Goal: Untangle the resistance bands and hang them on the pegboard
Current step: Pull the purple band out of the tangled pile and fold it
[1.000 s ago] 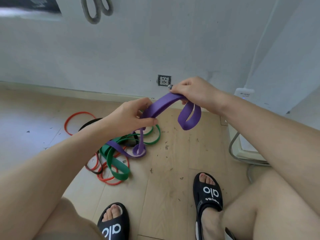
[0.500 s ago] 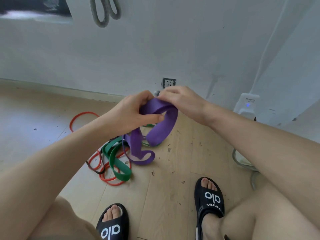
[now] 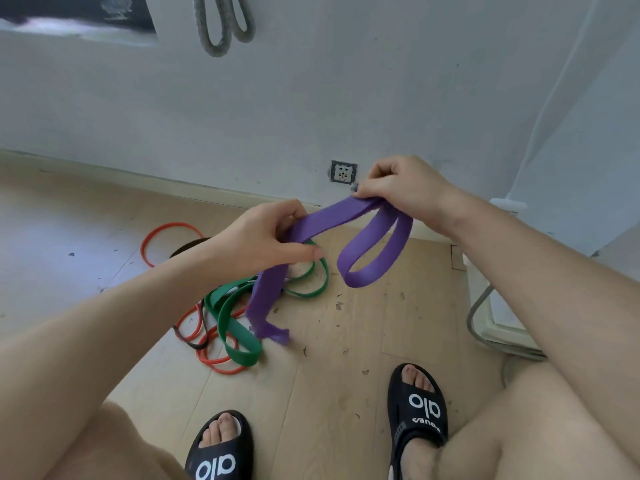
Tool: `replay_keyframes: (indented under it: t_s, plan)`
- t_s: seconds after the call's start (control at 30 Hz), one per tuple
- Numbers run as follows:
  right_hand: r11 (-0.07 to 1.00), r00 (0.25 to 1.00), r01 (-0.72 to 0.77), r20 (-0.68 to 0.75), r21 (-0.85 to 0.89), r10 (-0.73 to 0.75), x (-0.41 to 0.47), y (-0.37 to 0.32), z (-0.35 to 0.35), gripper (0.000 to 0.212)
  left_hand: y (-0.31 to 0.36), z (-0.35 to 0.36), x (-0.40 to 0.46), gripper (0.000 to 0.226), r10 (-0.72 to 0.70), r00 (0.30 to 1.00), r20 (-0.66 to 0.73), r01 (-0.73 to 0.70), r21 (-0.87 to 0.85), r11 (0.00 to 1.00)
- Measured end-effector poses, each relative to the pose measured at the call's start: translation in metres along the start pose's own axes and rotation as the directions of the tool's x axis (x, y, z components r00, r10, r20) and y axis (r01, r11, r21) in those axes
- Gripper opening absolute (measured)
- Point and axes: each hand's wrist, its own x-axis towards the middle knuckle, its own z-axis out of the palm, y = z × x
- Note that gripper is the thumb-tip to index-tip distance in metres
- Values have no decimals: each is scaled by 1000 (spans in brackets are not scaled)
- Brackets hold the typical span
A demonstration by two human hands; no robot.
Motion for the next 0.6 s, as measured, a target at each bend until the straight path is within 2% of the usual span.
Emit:
replay_keyframes:
  t_s: [0.03, 0.13, 0.27, 0.33, 0.47, 0.6]
  plan:
    - [999, 999, -21, 35, -38, 22, -1, 4, 1, 8, 2, -1, -1, 34, 15, 1000, -20, -15, 2, 1000]
    - [998, 982, -10, 187, -68, 23, -7, 5, 10, 24, 4, -1, -4, 32, 38, 999, -10, -37, 27, 999]
    - [995, 958, 28, 287, -98, 1, -7, -25, 49, 19, 2, 2, -6, 29, 47, 999, -12, -47, 42, 998]
    - [982, 958, 107, 279, -156, -60, -5, -32, 65, 26, 6, -1, -6, 26, 56, 998, -40, -55, 26, 998]
    - [969, 962, 194, 221, -150, -158, -12, -37, 69, 35, 14, -7, -10, 17, 82, 994, -78, -81, 11, 997]
    - [972, 970, 224, 110, -68, -216, -4, -42, 65, 19, 13, -8, -14, 25, 92, 994, -64, -99, -117, 988]
